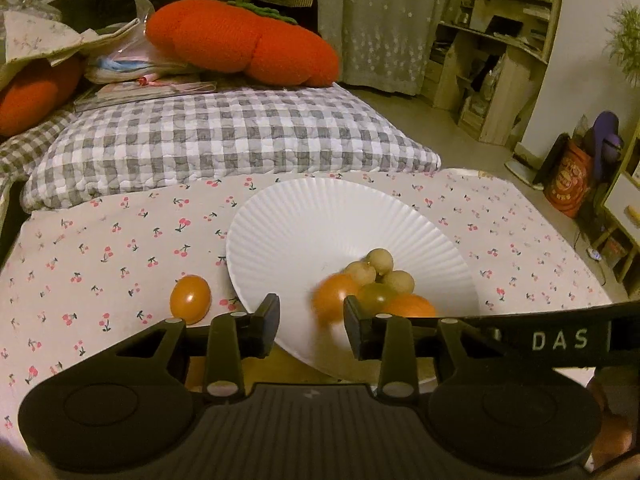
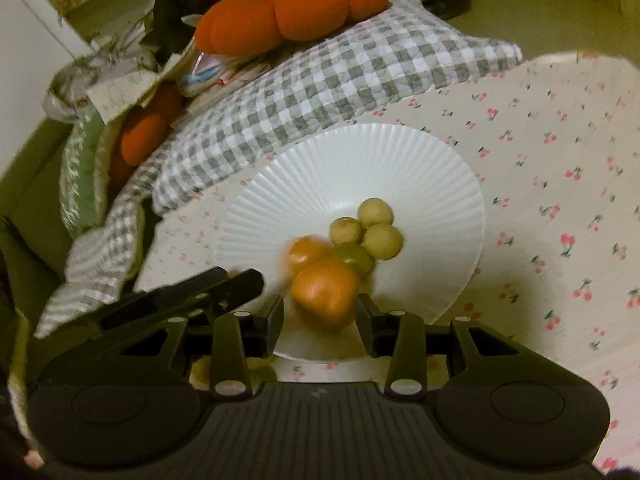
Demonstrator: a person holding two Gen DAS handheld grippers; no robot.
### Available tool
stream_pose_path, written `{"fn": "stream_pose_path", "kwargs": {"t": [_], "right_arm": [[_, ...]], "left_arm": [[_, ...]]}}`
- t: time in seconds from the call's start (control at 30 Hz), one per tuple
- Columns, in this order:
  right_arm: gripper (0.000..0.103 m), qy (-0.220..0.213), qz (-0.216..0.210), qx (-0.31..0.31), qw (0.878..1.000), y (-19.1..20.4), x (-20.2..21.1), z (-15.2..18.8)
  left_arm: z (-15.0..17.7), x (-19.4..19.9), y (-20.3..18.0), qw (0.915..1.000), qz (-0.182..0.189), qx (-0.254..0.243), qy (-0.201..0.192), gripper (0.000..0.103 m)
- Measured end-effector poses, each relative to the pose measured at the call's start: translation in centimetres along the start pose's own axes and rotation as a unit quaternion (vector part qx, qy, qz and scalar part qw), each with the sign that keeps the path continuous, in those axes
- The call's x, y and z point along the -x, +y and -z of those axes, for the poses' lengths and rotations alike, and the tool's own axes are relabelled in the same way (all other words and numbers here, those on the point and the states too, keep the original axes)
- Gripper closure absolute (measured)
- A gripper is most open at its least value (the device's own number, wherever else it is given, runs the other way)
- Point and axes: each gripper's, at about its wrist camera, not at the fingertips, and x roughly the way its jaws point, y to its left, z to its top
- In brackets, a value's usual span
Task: Organize fruits
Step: 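Carry both oranges over the white plate and open both grippers, then move both open grippers back toward the remaining fruit pile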
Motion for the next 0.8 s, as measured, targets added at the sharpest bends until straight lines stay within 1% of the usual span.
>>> {"fn": "stream_pose_path", "kwargs": {"t": [0.07,0.13,0.27,0.43,0.53,0.6,0.67,0.7,0.8], "right_arm": [[0.066,0.0,-0.007,-0.01,1.0,-0.1,0.1,0.0],[0.066,-0.004,-0.005,-0.017,1.0,-0.2,0.4,-0.1],[0.066,-0.02,-0.015,-0.045,0.999,-1.0,1.7,-0.5],[0.063,-0.032,-0.021,-0.047,0.998,-0.7,2.6,-0.5],[0.06,-0.039,-0.017,-0.037,0.998,-0.2,2.9,-0.5],[0.057,-0.047,-0.009,-0.022,0.999,0.2,3.1,-0.5],[0.054,-0.055,0.0,0.0,0.999,1.0,3.4,-0.3],[0.05,-0.057,0.002,0.01,0.998,1.3,3.5,-0.3],[0.044,-0.061,0.001,0.035,0.997,2.2,3.9,0.0]], "left_arm": [[0.0,0.1,0.2,1.0,0.004,0.005,-0.001,0.073],[0.0,0.2,0.1,1.0,0.003,0.004,-0.001,0.072],[-0.1,0.5,0.2,0.9998,0.008,0.018,0.0,0.067],[-0.4,1.4,0.4,0.9994,0.014,0.033,-0.006,0.063],[-0.4,2.2,0.6,0.999,0.011,0.042,-0.009,0.062],[-0.4,2.7,0.7,0.9989,0.005,0.046,-0.009,0.059],[-0.4,3.4,0.9,0.9986,-0.005,0.051,-0.009,0.052],[-0.3,3.7,1.0,0.9985,-0.01,0.053,-0.01,0.05],[-0.1,4.7,1.2,0.9984,-0.028,0.047,-0.012,0.045]]}}
